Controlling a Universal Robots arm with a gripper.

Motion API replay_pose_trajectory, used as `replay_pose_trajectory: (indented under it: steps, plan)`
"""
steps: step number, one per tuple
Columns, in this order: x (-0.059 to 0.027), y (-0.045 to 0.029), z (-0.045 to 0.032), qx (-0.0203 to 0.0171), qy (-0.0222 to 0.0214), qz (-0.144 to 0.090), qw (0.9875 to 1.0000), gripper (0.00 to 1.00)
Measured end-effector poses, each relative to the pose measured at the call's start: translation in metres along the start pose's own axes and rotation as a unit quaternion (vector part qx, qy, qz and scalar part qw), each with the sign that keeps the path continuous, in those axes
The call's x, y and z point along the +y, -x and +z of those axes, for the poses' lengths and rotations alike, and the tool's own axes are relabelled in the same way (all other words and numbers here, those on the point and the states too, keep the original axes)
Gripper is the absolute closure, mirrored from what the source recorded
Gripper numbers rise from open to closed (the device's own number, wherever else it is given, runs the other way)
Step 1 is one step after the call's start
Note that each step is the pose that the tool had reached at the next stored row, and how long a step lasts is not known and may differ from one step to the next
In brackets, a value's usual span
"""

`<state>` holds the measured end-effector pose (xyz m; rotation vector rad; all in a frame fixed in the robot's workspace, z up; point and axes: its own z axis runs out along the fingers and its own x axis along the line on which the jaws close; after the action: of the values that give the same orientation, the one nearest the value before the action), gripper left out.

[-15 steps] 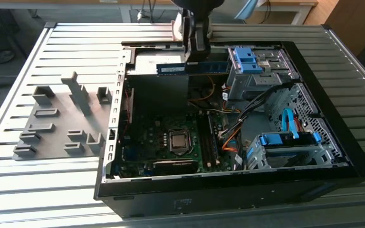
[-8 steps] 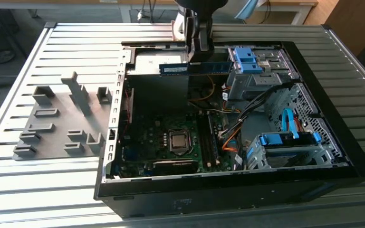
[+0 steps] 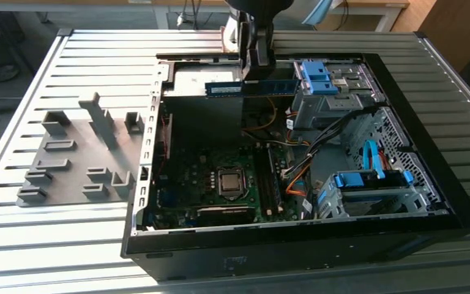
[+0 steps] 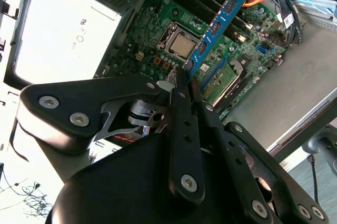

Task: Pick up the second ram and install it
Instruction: 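Insert the second ram into the second slot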

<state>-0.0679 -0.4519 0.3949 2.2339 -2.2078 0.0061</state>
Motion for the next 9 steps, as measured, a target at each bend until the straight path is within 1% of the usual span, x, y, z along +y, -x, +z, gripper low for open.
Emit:
replay_pose_trajectory:
  steps: [4, 7, 9]
  plan:
    - [0.0000, 0.0000, 0.0000, 0.0000, 0.0000, 0.004, 1.0000, 0.86]
    - [-0.0001, 0.0000, 0.0001, 0.0003, 0.0000, 0.021, 0.9998, 0.86]
    - [-0.0001, 0.0000, 0.0001, 0.0004, 0.0001, 0.035, 0.9994, 0.86]
